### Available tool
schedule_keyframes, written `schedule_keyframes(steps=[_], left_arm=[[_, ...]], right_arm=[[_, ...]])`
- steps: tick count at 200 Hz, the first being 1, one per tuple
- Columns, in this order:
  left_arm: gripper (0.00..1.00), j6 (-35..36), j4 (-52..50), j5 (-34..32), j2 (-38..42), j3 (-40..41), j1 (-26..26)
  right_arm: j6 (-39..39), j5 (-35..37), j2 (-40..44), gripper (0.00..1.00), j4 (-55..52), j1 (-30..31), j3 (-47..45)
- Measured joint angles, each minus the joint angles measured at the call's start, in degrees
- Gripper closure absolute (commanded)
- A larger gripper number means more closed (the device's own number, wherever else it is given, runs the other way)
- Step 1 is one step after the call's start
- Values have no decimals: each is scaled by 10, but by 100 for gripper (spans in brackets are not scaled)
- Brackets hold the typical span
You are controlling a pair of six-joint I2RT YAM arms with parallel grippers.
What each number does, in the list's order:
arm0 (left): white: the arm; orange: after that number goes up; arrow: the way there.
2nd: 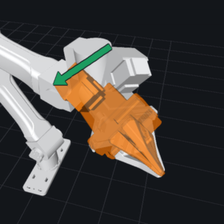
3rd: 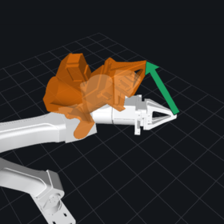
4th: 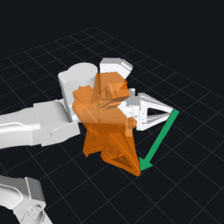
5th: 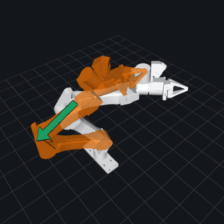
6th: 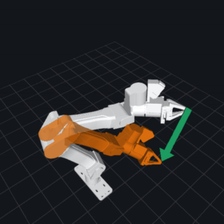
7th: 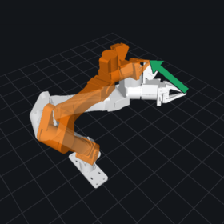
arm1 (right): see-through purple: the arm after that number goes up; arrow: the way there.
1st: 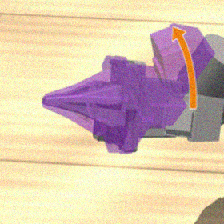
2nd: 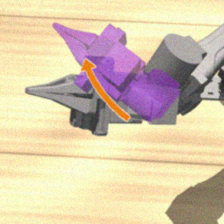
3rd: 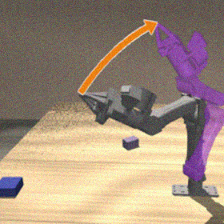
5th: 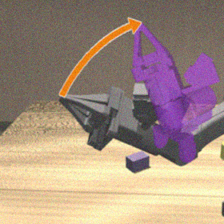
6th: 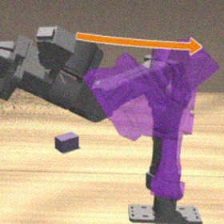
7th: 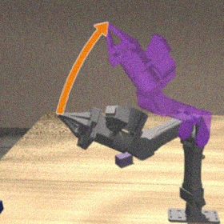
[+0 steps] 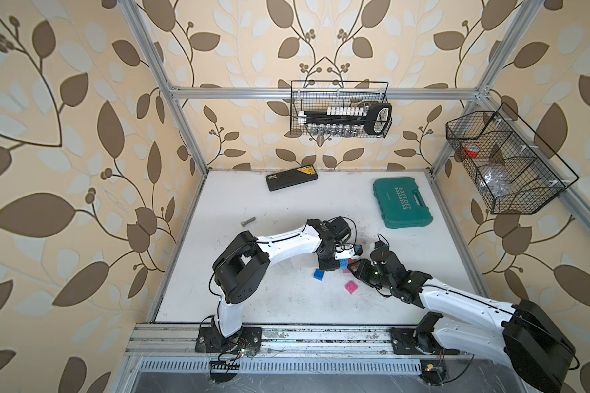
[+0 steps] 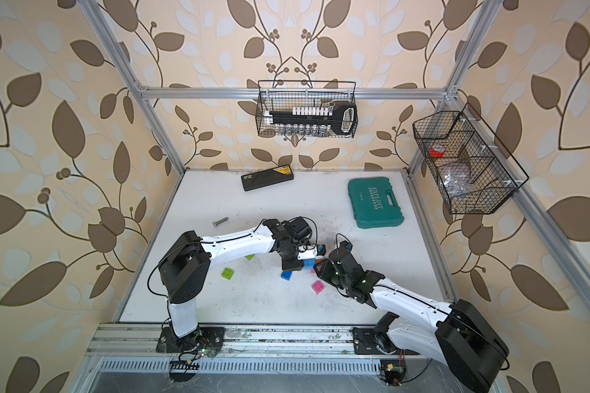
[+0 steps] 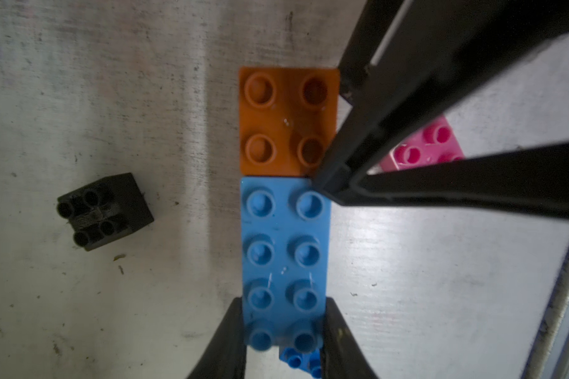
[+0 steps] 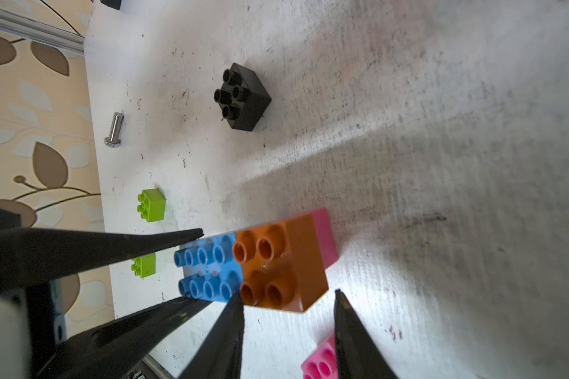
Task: Assemble the number 4 with lego
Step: Assemble the lego brick with the lego brick.
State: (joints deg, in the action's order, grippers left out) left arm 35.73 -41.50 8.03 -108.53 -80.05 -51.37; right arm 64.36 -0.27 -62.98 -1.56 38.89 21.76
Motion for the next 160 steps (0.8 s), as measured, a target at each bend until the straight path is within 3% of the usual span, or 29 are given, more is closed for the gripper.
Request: schedule_keyframes(steps=[73, 101, 160], left_arm=[[100, 0, -11, -12, -7, -11, 1], [82, 0, -11, -13, -7, -11, 1], [63, -3, -5, -16, -7, -11, 0]], right_arm=[[2, 0, -17, 62, -4, 0, 14], [2, 0, -17, 61, -4, 0, 14], [1, 1, -16, 57, -9, 0, 14]])
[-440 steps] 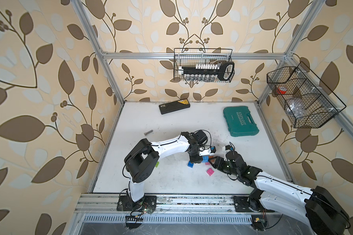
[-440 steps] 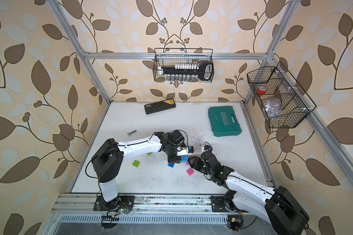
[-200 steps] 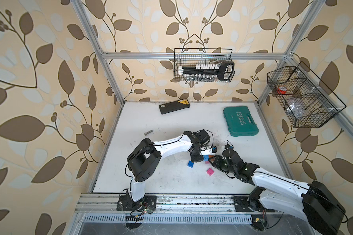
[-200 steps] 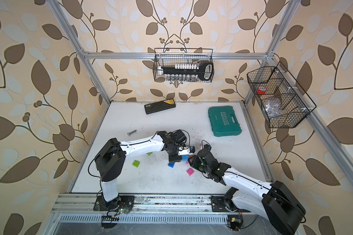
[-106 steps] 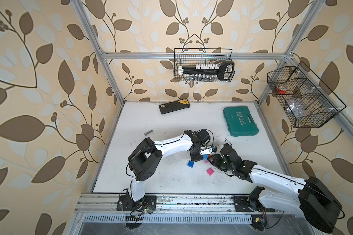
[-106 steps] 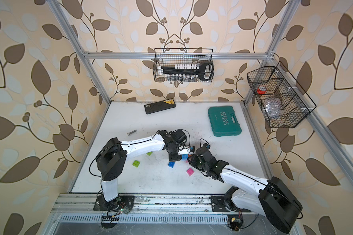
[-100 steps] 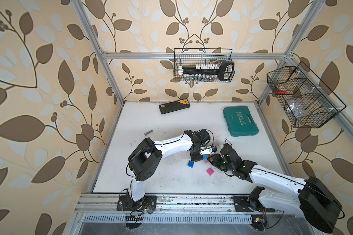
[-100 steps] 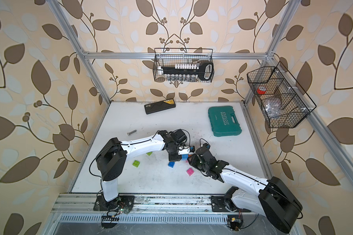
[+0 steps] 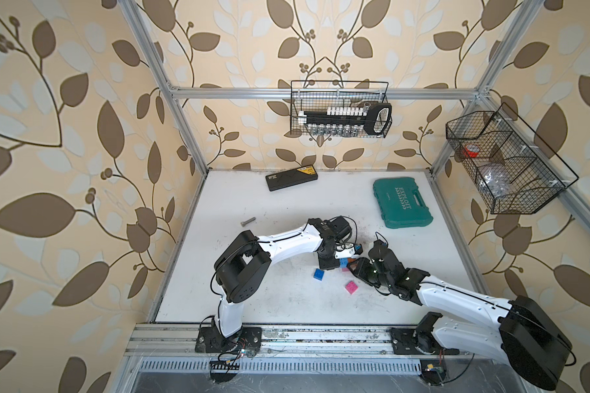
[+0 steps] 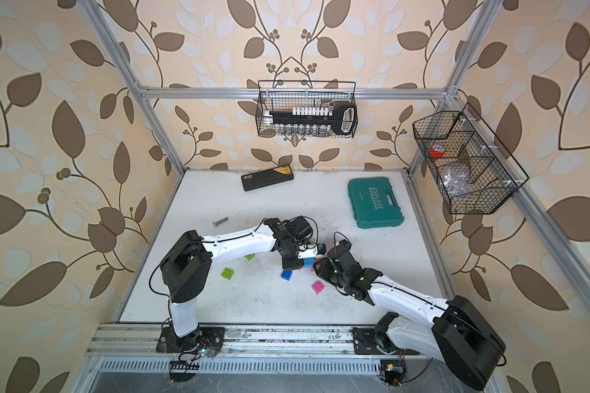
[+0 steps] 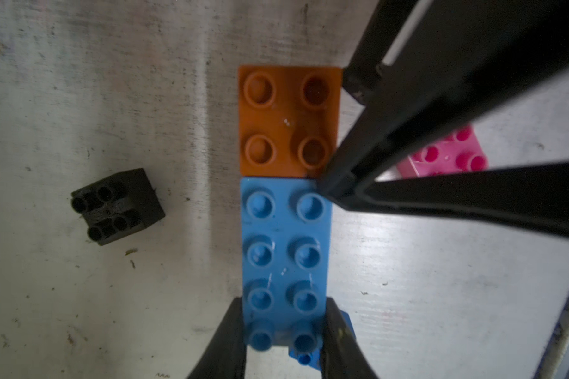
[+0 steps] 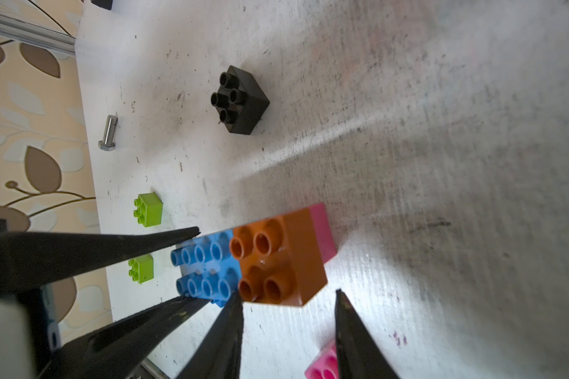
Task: Assemble the number 4 with lego
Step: Assemble the lego brick with the lego brick.
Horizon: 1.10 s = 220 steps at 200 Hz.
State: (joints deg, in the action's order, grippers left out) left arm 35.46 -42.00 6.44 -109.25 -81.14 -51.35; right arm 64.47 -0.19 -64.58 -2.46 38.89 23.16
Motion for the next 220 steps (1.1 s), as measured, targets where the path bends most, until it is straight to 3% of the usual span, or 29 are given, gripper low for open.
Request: schedule_keyframes(steps=[148, 177, 220], left_arm=[[30, -23, 49, 1, 43, 22, 1], [23, -45, 62, -1, 92, 47, 1], [18, -123, 101, -16, 224, 133, 4]], right_arm=[[-34, 8, 54, 43, -87, 6, 10], [-61, -9, 47, 42, -161, 6, 63], [-107, -48, 14, 42, -228, 8, 115]])
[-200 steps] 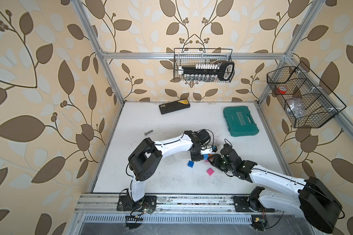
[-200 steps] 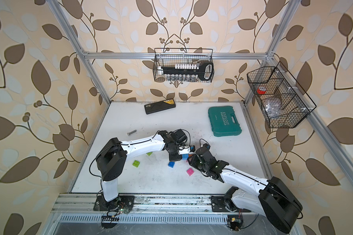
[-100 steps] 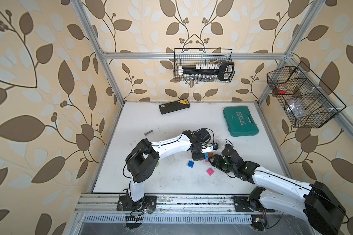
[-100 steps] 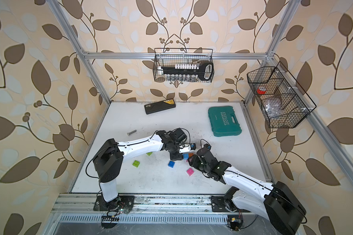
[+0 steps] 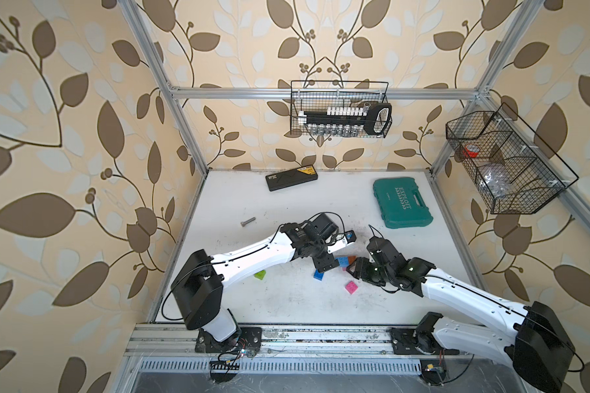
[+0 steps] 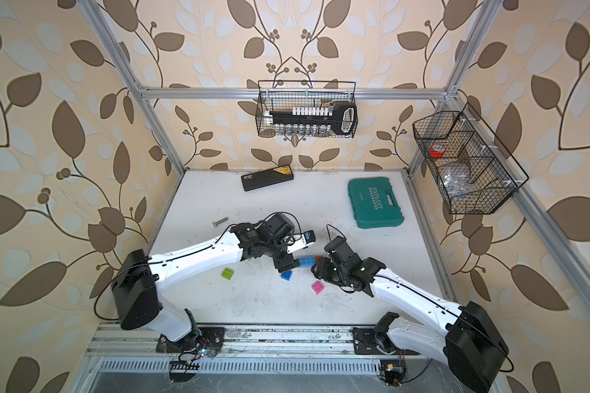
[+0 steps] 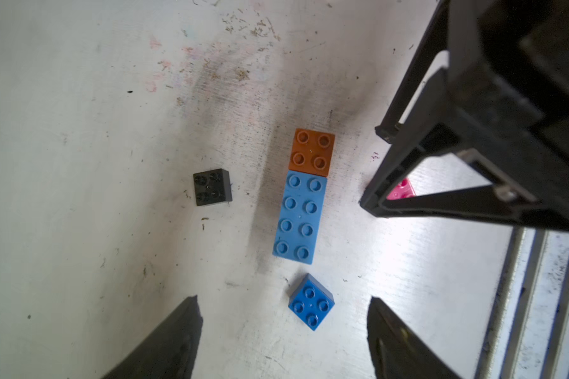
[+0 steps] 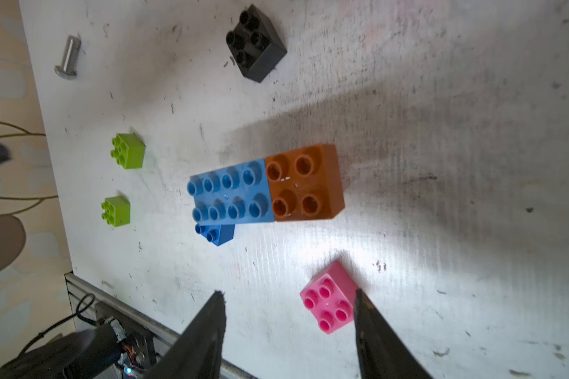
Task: Assemble the number 4 with lego
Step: Assemble the lego brick with the lego brick, then pick up the lego brick from the center of the board.
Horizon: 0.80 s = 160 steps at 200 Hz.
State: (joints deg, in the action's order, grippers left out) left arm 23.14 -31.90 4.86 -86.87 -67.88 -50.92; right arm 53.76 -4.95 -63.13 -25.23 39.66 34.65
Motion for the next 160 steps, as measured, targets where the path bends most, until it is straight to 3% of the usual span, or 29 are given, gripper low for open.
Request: schedule_keyframes(steps=[73, 123, 160], left_arm=[[12, -145, 23, -8, 139, 126, 47], [8, -220, 33, -4, 220, 188, 83], [7, -239, 39, -2, 228, 190, 90]], right_arm=[[-183, -36, -93, 46, -132, 9, 101], [-239, 6, -121, 46, -144, 69, 110], [-259, 61, -134, 36, -125, 105, 91]])
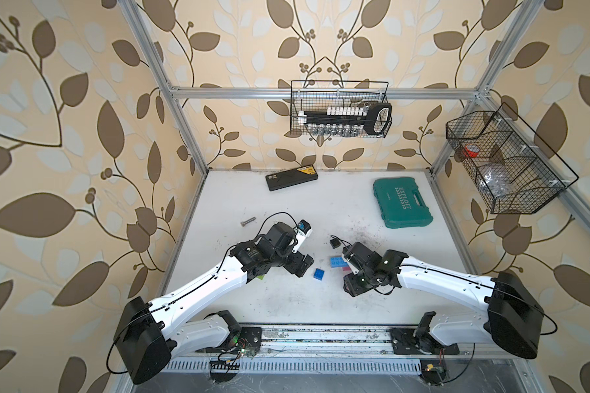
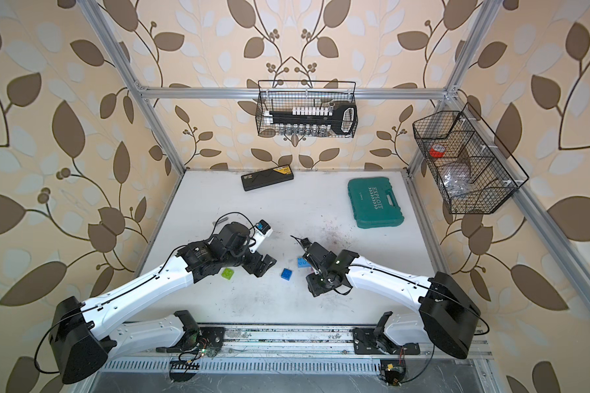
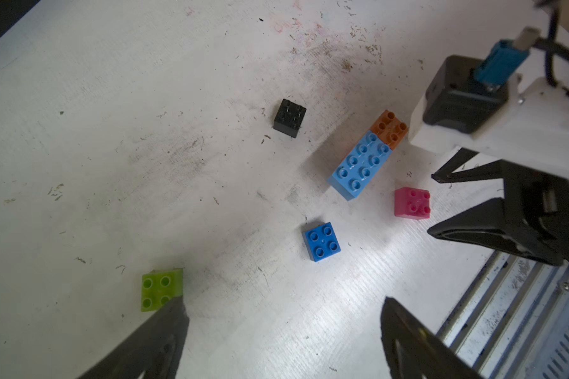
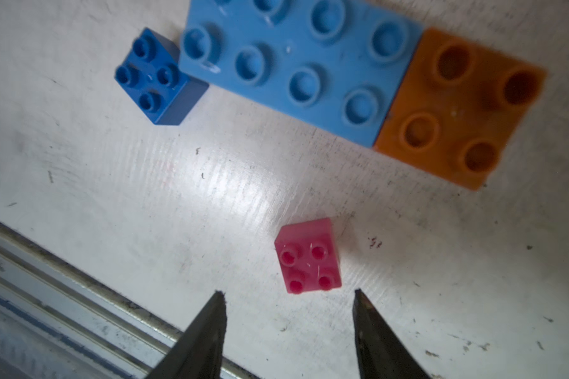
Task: Assemble the number 4 with lego
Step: Pick up the lego brick from the center of the board.
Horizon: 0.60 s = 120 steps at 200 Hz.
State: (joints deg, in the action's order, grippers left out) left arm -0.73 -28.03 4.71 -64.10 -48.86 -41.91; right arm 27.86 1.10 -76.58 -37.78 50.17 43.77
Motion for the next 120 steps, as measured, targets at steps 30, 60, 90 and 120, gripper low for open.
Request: schedule_keyframes(steps=[30, 60, 90, 120], left_arm=[[6, -6, 4, 11, 0, 0, 0], [5, -9, 4, 12, 0, 0, 0], [5, -10, 5, 12, 0, 0, 0], [4, -10, 5, 12, 0, 3, 0]], right_arm=[[-13, 20, -9, 31, 20, 11, -2], [-19, 21, -28, 31, 40, 14, -3], [-21, 19, -65, 33, 45, 15, -3], [-19, 12, -77, 38, 48, 20, -3]])
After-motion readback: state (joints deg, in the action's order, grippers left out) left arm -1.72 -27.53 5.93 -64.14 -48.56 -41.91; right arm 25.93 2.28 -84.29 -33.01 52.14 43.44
